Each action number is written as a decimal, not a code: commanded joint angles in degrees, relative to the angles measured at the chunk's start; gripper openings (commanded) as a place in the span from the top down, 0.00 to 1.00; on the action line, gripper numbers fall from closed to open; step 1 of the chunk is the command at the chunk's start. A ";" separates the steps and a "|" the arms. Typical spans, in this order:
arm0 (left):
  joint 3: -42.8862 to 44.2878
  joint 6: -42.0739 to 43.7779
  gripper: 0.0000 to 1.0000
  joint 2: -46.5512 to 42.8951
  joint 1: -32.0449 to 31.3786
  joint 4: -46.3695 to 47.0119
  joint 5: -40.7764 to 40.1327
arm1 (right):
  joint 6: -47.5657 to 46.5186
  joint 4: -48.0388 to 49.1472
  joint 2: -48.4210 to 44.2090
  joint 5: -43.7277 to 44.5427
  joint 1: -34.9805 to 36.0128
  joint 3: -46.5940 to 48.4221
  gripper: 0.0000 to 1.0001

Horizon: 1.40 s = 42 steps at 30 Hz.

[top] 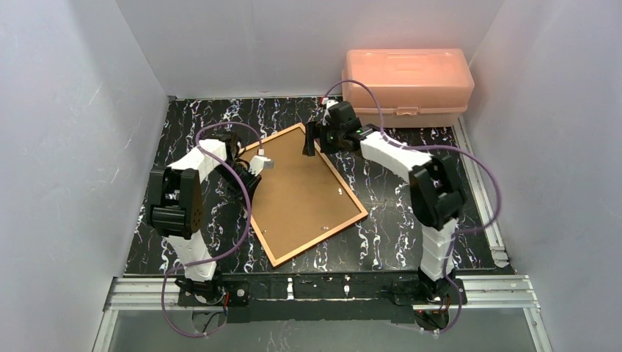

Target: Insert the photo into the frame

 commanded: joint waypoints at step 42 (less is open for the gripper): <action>0.73 -1.96 1.00 1.31 5.68 3.49 1.92 | -5.69 -13.80 -12.97 -16.52 14.82 -22.93 0.37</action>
